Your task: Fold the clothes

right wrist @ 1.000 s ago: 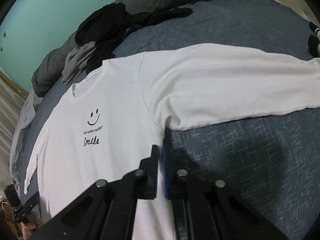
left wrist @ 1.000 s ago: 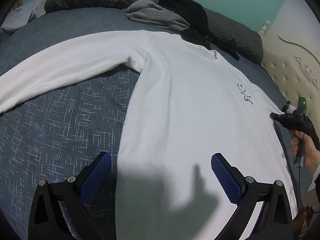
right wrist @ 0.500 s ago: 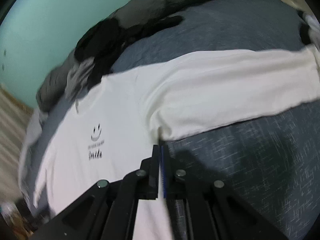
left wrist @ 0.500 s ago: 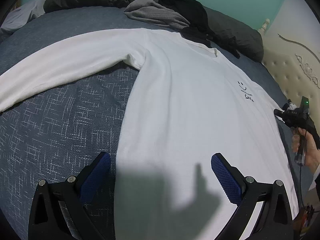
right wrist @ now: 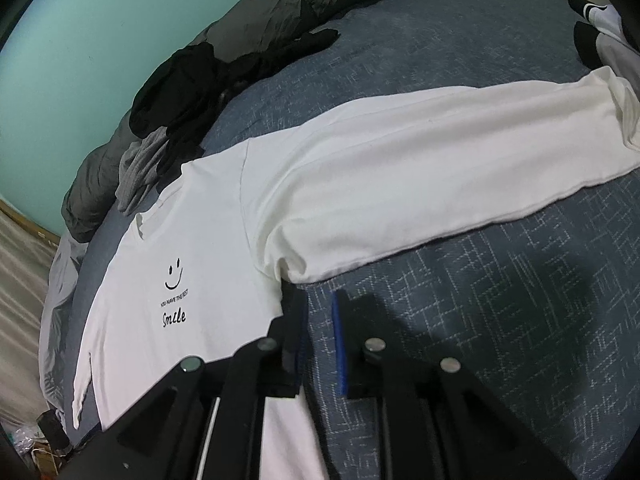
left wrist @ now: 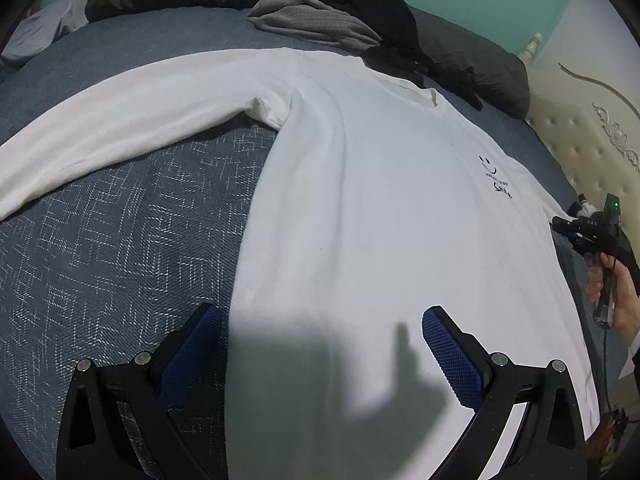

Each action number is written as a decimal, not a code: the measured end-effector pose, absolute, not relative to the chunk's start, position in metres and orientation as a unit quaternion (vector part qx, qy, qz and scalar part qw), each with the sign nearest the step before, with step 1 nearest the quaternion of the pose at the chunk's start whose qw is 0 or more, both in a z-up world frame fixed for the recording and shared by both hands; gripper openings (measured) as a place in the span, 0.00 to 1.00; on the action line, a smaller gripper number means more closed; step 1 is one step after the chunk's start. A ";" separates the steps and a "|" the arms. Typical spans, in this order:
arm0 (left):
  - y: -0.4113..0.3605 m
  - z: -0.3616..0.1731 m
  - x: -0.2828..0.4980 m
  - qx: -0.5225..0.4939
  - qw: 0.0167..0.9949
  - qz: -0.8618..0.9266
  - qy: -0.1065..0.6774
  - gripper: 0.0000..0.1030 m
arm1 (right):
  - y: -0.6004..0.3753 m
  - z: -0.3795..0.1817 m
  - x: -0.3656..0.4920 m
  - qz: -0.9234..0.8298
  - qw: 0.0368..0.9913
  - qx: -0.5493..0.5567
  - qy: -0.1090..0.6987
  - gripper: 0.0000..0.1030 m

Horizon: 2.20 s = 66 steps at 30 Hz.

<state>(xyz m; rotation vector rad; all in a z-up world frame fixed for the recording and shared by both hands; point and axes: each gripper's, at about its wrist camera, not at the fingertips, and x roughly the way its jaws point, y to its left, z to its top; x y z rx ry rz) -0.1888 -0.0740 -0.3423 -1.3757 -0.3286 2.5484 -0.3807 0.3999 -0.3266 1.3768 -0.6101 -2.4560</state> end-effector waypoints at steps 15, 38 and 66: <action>-0.072 -0.347 -0.190 -0.480 0.112 0.864 -0.101 1.00 | 0.407 -0.324 -0.382 -0.847 0.116 0.475 -0.209 0.18; -0.077 -0.353 -0.194 -0.494 0.118 0.853 -0.118 1.00 | 0.404 -0.322 -0.391 -0.849 0.116 0.470 -0.213 0.21; -0.072 -0.358 -0.202 -0.494 0.117 0.854 -0.109 1.00 | 0.398 -0.343 -0.407 -0.828 0.102 0.472 -0.285 0.52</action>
